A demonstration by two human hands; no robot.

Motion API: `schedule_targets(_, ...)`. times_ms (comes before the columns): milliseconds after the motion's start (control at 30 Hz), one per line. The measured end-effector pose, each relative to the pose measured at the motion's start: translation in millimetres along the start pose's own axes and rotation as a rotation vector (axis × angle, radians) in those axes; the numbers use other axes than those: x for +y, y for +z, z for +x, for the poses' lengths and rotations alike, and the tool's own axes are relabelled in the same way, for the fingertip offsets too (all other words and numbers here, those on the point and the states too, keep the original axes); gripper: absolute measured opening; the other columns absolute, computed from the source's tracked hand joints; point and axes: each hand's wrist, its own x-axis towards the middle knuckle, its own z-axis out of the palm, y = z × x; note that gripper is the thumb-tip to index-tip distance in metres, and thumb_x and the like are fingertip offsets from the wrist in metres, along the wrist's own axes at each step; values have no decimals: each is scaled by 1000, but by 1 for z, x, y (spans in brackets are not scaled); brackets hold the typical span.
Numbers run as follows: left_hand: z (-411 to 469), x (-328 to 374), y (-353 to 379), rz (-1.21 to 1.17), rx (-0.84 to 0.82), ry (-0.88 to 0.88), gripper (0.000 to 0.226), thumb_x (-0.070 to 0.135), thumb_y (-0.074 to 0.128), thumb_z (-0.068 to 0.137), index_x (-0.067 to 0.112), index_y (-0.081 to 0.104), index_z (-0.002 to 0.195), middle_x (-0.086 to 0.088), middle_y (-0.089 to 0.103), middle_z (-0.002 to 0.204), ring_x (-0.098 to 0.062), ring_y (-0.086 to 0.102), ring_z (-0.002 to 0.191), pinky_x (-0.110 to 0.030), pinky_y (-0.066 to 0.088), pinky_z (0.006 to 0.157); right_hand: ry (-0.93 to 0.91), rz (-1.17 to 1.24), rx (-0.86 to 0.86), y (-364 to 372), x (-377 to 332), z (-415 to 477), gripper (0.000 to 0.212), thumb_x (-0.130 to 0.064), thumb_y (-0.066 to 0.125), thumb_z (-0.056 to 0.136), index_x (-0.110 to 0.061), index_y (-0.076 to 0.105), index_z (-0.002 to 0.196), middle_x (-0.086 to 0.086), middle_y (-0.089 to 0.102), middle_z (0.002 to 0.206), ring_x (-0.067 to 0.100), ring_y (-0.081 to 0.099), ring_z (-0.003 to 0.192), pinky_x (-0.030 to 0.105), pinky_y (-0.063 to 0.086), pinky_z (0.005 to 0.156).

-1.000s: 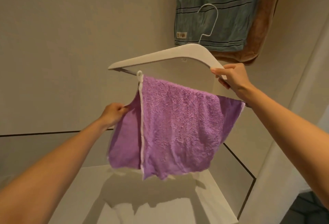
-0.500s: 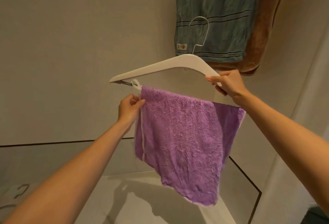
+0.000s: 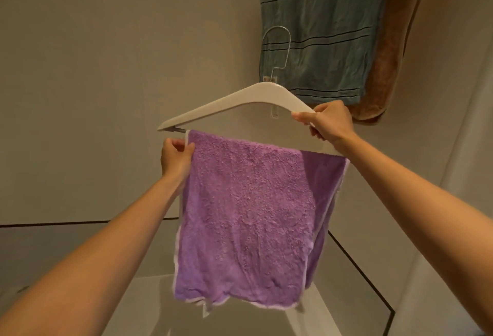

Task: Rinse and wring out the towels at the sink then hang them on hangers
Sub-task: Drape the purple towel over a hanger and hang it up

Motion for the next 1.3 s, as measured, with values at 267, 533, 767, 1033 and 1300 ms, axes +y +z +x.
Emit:
schedule_targets(267, 42, 47, 15, 92, 62, 36, 51, 7, 56, 88, 4, 24, 128, -19, 27, 137, -28, 49, 104, -30, 40, 83, -83, -55, 99, 14, -50, 40, 41, -45, 75, 68, -5, 70, 67, 7, 61, 54, 15, 55, 47, 33, 52, 56)
schedule_targets(533, 140, 70, 36, 125, -9, 166, 42, 5, 53, 88, 0, 35, 126, -20, 42, 132, -38, 52, 113, -44, 45, 91, -182, -114, 242, 24, -120, 118, 44, -42, 72, 74, -1, 68, 89, 11, 66, 75, 25, 67, 67, 38, 56, 62)
schedule_targets(767, 239, 114, 75, 34, -121, 349, 53, 3, 49, 88, 5, 29, 137, -22, 50, 130, -37, 53, 113, -45, 43, 96, -312, -232, 460, 20, -171, 201, 49, -46, 69, 76, 1, 68, 90, 14, 68, 81, 28, 67, 74, 41, 57, 70)
schedule_targets(1033, 309, 155, 135, 80, -157, 488, 59, 6, 46, 91, 9, 22, 145, -26, 46, 133, -41, 48, 118, -45, 41, 99, -430, -304, 579, 15, -197, 270, 45, -40, 65, 83, 1, 65, 101, 11, 66, 94, 24, 63, 89, 26, 43, 68)
schedule_targets(1300, 345, 196, 174, 62, -81, 562, 60, 18, 48, 93, 15, 21, 146, -22, 42, 137, -39, 45, 122, -47, 38, 102, -473, -322, 690, -15, -206, 326, 44, -42, 63, 85, -1, 64, 99, 4, 56, 83, 16, 56, 77, 23, 41, 67)
